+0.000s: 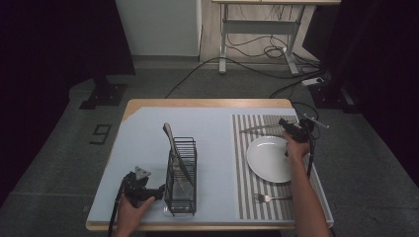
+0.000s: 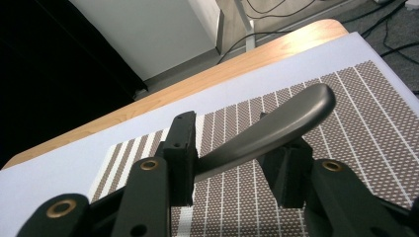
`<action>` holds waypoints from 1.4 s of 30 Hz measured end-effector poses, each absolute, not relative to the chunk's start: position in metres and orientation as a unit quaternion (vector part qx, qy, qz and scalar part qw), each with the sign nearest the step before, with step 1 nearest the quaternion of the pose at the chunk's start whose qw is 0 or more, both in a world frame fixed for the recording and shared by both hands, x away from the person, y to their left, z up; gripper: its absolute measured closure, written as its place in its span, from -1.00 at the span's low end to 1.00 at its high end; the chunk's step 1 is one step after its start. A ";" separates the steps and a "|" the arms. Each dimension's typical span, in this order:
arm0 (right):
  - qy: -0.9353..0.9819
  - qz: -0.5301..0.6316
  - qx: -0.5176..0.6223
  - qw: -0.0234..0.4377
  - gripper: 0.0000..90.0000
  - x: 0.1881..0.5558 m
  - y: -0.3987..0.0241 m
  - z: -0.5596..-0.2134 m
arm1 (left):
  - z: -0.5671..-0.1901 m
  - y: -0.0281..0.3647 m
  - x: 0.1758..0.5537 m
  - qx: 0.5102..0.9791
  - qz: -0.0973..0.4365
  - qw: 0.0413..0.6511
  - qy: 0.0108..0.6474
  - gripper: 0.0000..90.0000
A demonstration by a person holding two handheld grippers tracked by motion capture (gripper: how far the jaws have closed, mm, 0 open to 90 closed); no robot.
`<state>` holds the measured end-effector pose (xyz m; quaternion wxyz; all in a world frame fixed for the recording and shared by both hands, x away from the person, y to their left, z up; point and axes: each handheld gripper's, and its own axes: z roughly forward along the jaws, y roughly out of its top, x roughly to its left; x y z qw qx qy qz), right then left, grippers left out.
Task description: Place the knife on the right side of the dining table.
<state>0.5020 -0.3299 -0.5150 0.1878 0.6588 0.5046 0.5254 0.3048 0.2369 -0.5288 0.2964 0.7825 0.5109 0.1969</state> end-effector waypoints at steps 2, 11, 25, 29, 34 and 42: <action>0.504 0.524 0.660 0.188 0.31 0.502 -0.330 -0.516 | -0.529 0.237 0.305 0.782 0.197 0.297 0.511 -1.00; 0.503 0.519 0.667 0.182 0.29 0.503 -0.332 -0.518 | -0.529 0.237 0.305 0.782 0.197 0.297 0.511 -1.00; 0.496 0.510 0.682 0.171 0.24 0.504 -0.335 -0.524 | -0.529 0.237 0.305 0.782 0.197 0.297 0.511 -1.00; 0.498 0.505 0.683 0.173 0.21 0.505 -0.335 -0.525 | -0.529 0.237 0.305 0.782 0.197 0.297 0.511 -1.00; 0.498 0.502 0.685 0.174 0.19 0.505 -0.335 -0.527 | -0.529 0.237 0.305 0.782 0.197 0.297 0.511 -1.00; 0.498 0.491 0.692 0.178 0.14 0.507 -0.335 -0.529 | -0.529 0.237 0.305 0.782 0.197 0.296 0.511 -1.00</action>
